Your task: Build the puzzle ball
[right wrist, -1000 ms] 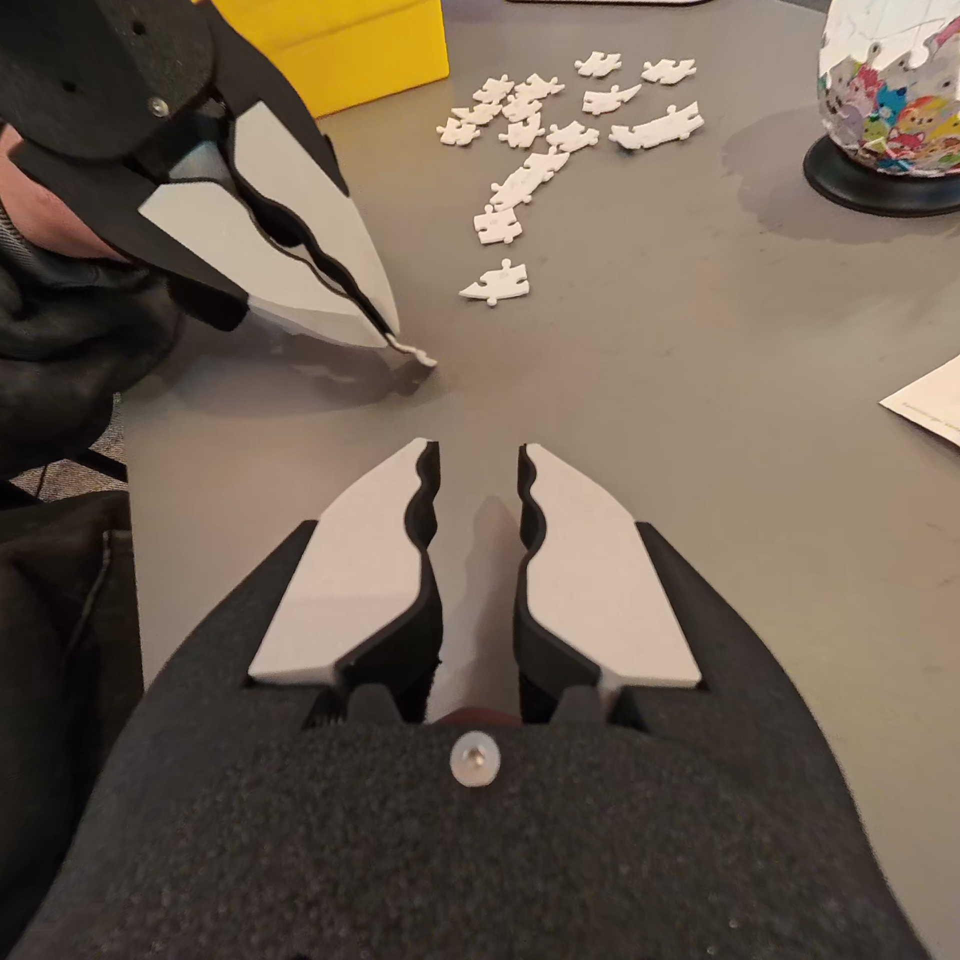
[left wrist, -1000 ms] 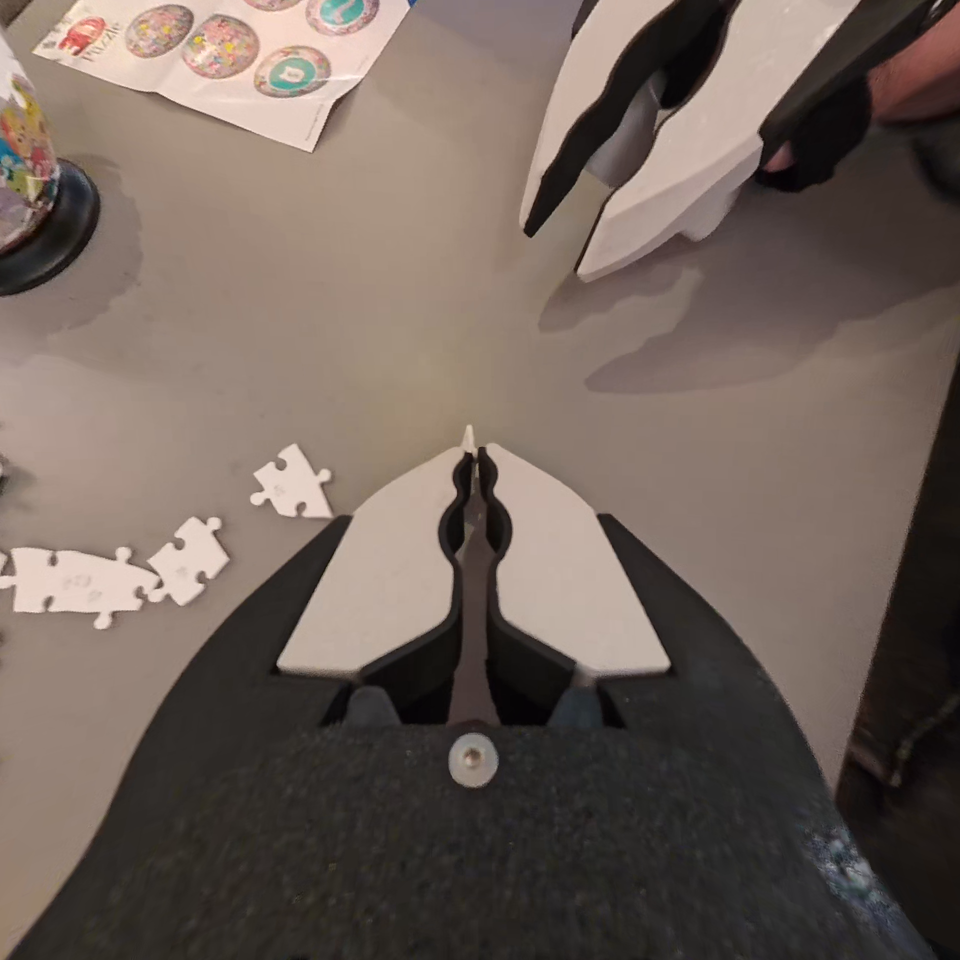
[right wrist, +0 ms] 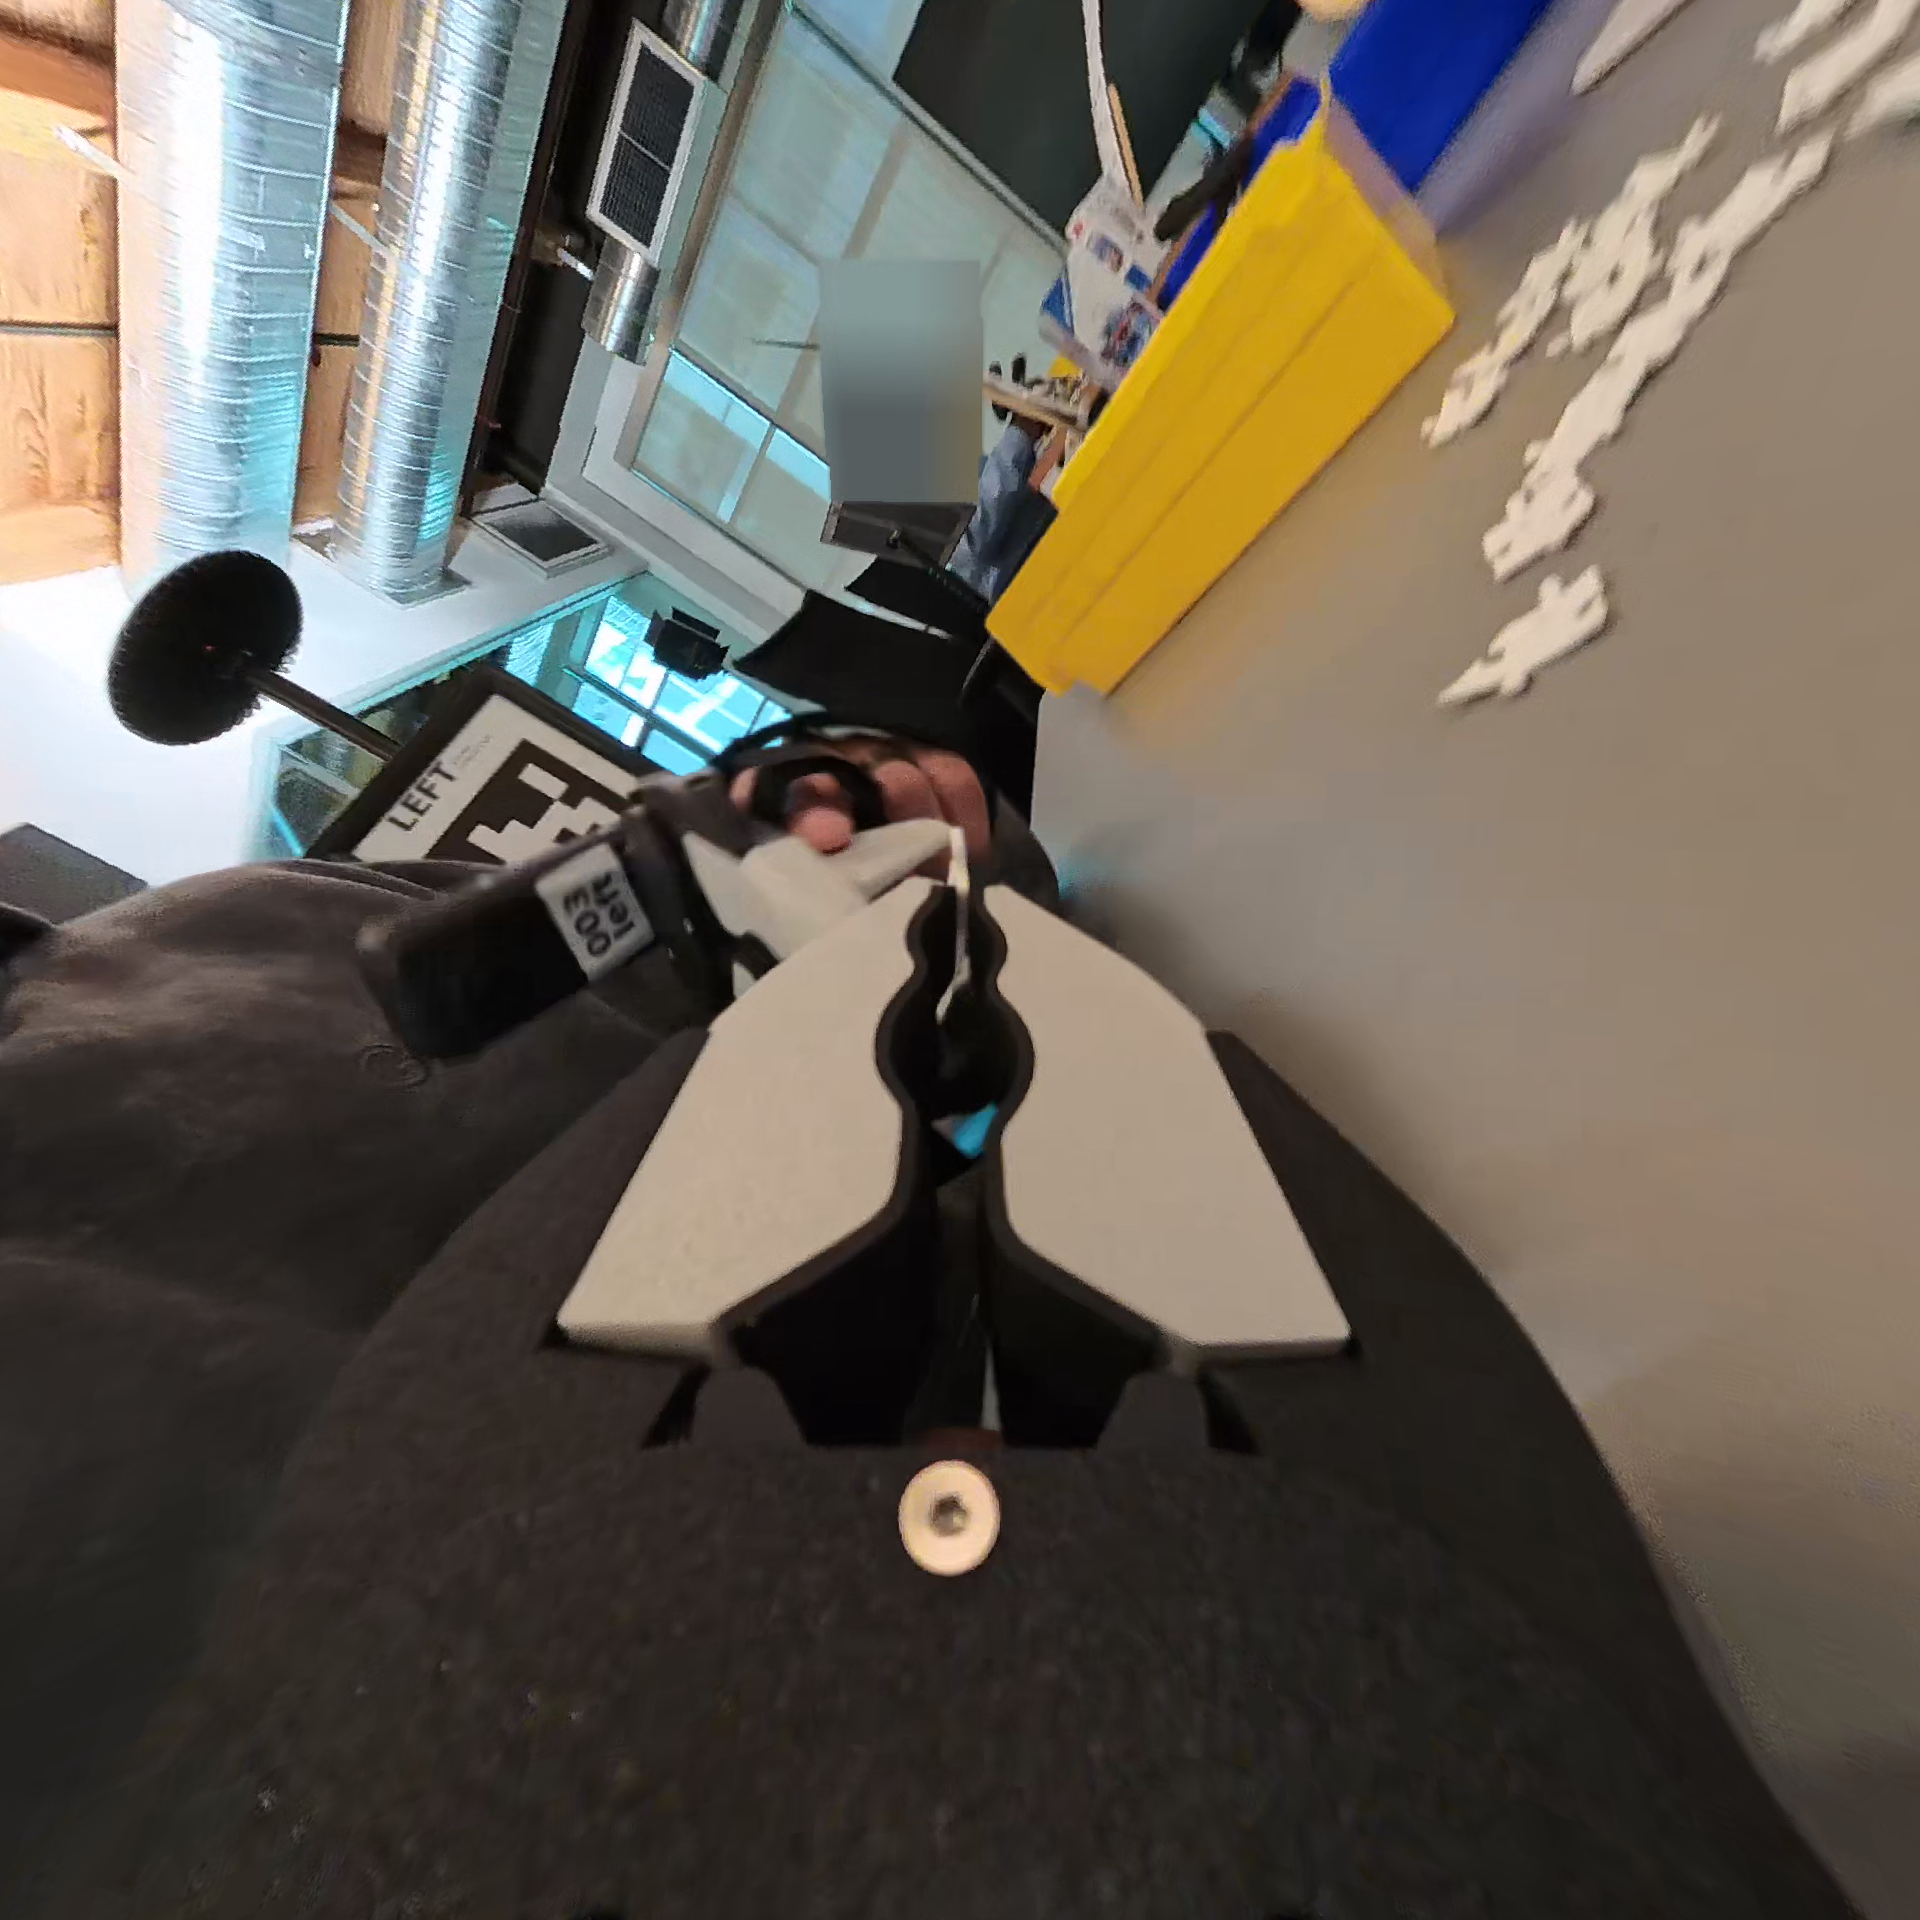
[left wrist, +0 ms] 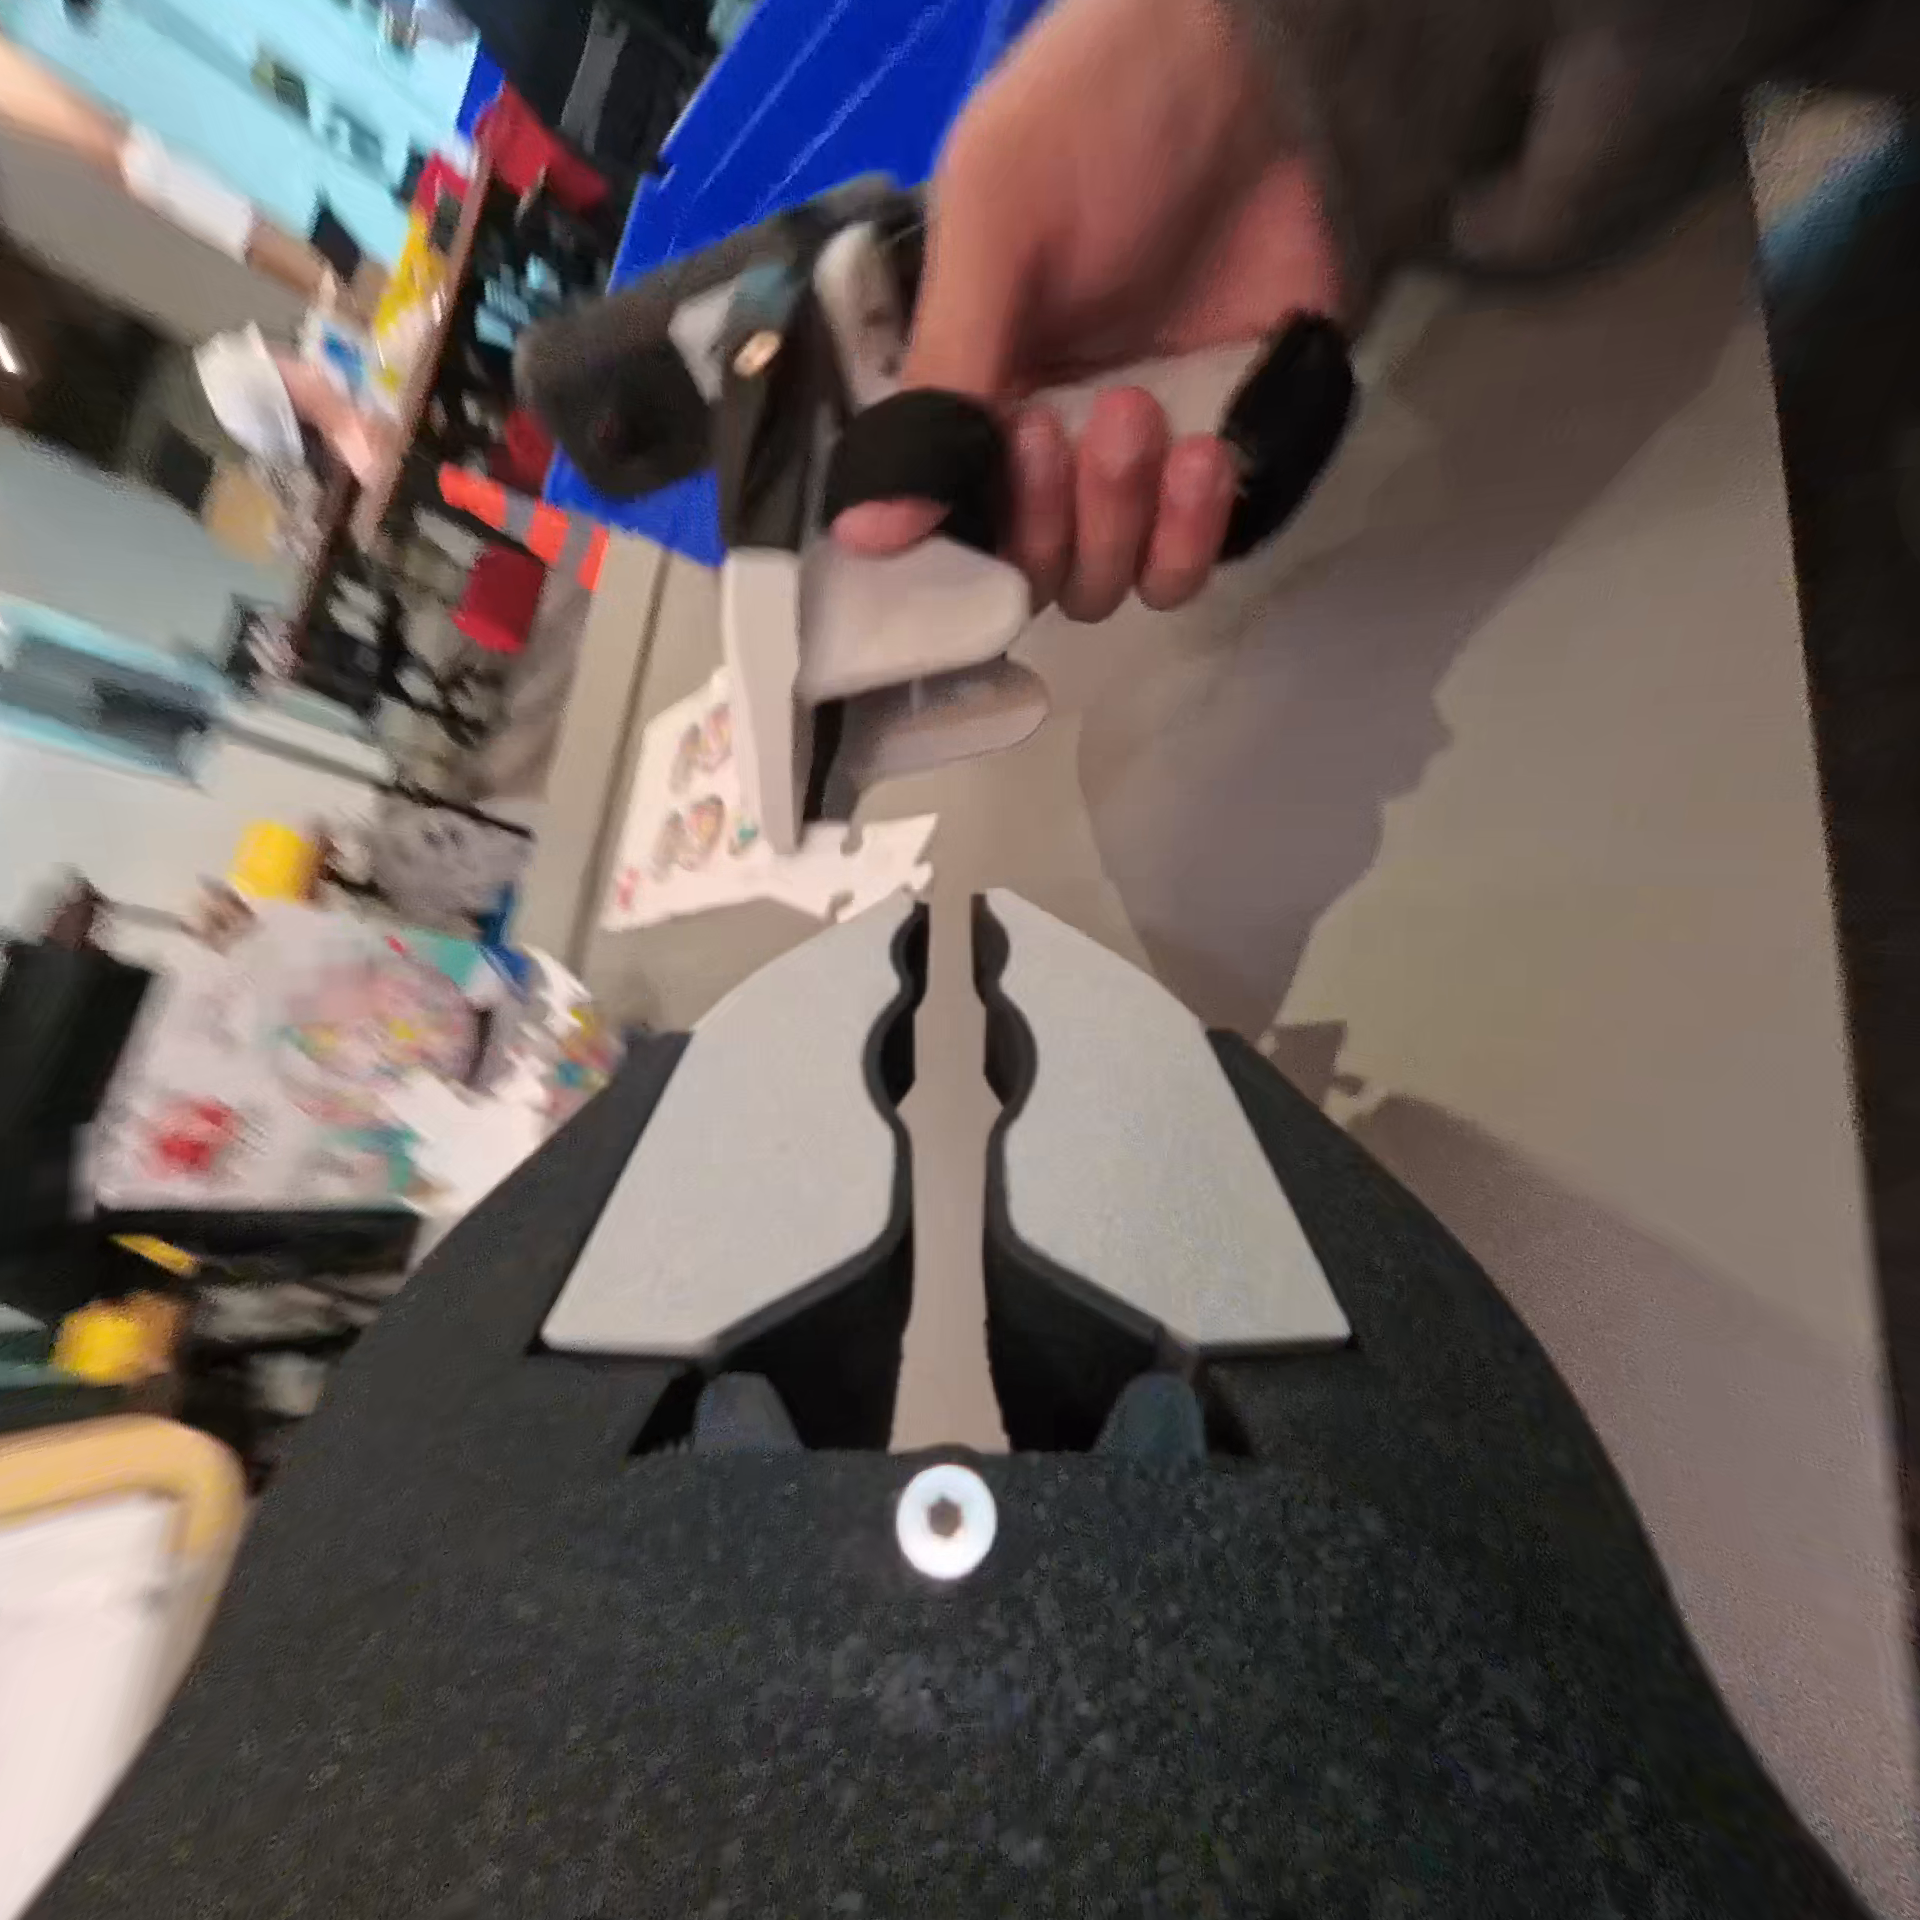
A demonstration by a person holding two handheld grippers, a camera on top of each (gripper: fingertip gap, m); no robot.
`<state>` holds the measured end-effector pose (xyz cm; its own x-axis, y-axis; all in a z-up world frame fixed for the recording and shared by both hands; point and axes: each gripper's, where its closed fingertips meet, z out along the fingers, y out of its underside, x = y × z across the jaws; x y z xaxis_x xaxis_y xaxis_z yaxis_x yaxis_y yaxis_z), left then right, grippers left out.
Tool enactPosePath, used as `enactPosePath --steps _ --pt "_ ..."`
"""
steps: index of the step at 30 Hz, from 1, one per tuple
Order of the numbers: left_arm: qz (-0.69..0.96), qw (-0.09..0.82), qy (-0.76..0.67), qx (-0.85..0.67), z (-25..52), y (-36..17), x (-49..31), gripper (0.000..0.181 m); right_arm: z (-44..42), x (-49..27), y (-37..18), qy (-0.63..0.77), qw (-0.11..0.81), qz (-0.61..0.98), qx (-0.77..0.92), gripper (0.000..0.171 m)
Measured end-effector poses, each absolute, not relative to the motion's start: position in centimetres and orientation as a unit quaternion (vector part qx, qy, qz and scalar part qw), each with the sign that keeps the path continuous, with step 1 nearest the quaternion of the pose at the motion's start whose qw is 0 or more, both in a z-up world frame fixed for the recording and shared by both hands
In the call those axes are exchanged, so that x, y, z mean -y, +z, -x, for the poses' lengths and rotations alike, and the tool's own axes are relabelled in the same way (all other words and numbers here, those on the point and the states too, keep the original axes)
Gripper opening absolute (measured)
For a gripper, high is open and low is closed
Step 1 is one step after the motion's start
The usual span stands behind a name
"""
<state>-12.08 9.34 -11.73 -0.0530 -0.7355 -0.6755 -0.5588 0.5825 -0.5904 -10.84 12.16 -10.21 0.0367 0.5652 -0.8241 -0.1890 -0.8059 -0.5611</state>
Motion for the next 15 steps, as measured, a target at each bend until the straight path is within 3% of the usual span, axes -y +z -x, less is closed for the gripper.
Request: enactPosePath --steps 6,9,15 --pt "0.654 0.376 -0.435 -0.493 12.3 -9.8 -10.1 0.035 10.9 -12.7 -8.0 0.594 0.425 0.652 0.203 0.002" --pt "0.66 0.342 -0.518 -0.422 12.4 -8.8 -10.7 0.031 11.7 -12.1 -7.6 0.582 0.442 0.642 0.232 0.002" --pt "0.659 0.321 -0.545 -0.407 12.5 -9.2 -10.7 0.006 12.2 -12.0 -7.6 0.564 0.46 0.64 0.248 0.002"
